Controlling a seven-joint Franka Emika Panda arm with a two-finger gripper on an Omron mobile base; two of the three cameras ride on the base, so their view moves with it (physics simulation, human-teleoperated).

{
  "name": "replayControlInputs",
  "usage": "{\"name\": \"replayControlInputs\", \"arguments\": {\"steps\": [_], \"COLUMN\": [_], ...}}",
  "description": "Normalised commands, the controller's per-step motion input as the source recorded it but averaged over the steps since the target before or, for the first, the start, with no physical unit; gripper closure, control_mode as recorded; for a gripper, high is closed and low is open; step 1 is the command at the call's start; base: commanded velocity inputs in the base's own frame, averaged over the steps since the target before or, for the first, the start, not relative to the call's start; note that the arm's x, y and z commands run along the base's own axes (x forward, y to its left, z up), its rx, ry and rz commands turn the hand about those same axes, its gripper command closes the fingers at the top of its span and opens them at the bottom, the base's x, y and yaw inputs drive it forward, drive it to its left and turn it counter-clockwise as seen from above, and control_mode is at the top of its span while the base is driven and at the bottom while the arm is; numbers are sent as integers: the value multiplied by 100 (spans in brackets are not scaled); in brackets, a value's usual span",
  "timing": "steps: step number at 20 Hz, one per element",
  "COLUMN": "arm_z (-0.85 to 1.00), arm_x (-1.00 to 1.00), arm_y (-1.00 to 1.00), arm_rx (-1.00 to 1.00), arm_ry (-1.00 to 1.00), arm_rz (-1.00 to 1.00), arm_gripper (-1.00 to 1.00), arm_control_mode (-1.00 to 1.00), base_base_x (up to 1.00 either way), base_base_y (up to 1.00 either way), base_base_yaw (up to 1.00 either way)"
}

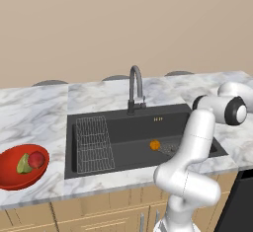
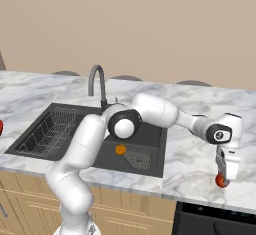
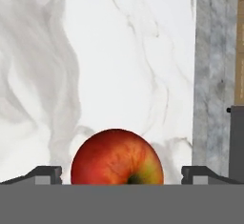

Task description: There is a mixed pile of frozen fruits and vegetables on the counter. Locate all the frozen vegetables and place the items in a bowl on the counter. Take all the frozen fruits and defrost them in a running sink.

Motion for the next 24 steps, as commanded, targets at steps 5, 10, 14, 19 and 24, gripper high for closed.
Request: {"name": "replayControlInputs", "arguments": {"steps": [5, 10, 14, 19, 24], "arm_z": [-21, -23, -7, 1, 44], "arm_x": [-13, -17, -5, -9, -24], "arm_y": [0, 0, 12, 36, 81], "arm_rx": [2, 3, 5, 0, -6], "arm_ry": [0, 0, -1, 0, -3], "arm_rz": [-12, -12, -6, 2, 23], "arm_gripper": [-100, 100, 100, 100, 100], "arm_control_mode": [-100, -100, -100, -100, -100], "base_base_x": [0, 0, 0, 0, 0], "base_base_y": [0, 0, 0, 0, 0], "base_base_yaw": [0, 0, 0, 0, 0]}}
